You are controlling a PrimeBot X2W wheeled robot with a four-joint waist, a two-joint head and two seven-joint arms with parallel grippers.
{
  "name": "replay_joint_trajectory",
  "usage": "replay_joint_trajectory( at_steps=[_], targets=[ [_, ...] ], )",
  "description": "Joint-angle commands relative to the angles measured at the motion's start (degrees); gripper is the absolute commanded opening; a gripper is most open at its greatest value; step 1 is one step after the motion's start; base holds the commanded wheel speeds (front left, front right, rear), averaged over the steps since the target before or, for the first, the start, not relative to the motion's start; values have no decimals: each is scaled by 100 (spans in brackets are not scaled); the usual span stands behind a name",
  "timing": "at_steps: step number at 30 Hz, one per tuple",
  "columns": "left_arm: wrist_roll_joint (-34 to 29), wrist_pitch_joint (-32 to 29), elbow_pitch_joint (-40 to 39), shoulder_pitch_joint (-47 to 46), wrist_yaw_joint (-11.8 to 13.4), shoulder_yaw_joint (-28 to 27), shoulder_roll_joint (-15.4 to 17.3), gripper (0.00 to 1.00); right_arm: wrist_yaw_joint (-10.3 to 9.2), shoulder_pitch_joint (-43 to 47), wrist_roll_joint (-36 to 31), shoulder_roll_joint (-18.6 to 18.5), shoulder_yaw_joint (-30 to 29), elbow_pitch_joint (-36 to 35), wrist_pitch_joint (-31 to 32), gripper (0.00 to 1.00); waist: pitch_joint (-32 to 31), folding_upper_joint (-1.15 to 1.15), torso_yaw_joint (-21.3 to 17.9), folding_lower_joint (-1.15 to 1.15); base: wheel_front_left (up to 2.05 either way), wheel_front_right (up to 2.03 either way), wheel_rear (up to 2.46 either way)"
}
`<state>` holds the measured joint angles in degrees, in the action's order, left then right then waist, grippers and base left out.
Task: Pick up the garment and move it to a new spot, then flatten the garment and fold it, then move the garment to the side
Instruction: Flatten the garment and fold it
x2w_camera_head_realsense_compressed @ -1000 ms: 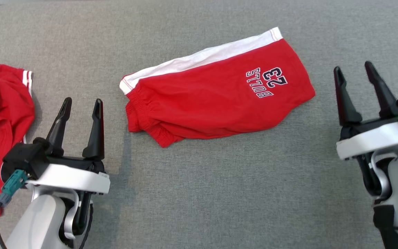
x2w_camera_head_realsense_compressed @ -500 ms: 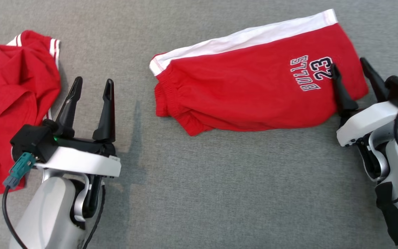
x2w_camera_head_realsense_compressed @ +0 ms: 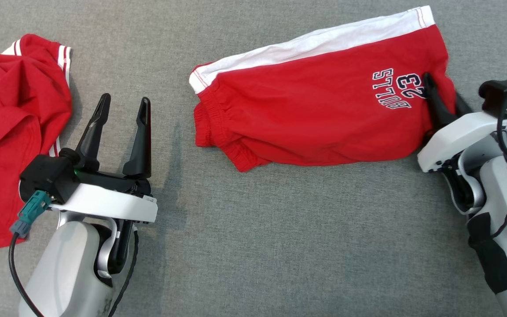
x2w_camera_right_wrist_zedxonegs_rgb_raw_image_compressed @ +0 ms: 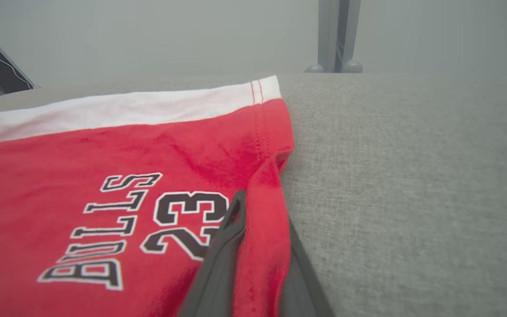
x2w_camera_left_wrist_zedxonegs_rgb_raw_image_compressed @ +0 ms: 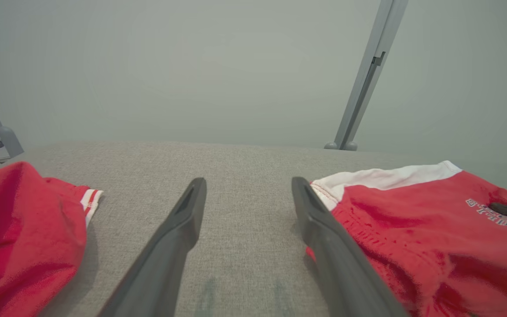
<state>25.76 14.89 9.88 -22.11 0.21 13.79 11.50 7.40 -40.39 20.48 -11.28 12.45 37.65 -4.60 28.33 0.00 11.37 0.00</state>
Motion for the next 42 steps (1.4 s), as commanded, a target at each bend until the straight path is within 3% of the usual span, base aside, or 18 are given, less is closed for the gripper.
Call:
replay_joint_trajectory(
  at_steps=[1,13,24,42],
  targets=[
    [-65,20,17,-84,-28,-52,-6,100,17,457,145,215,240,296,170,0,-52,0,-66,0,0,0,0],
    [-159,-6,59,202,2,-156,150,100,15,824,534,191,271,-381,212,0,-429,0,-515,0,0,0,0],
    [-95,-203,-195,545,182,-227,319,100,11,1876,399,234,-213,-1462,324,0,-770,0,-927,0,0,0,0],
    [-95,-348,-429,624,263,-97,366,100,11,1884,127,216,-809,-1713,339,0,-790,0,-952,0,0,0,0]
  ],
)
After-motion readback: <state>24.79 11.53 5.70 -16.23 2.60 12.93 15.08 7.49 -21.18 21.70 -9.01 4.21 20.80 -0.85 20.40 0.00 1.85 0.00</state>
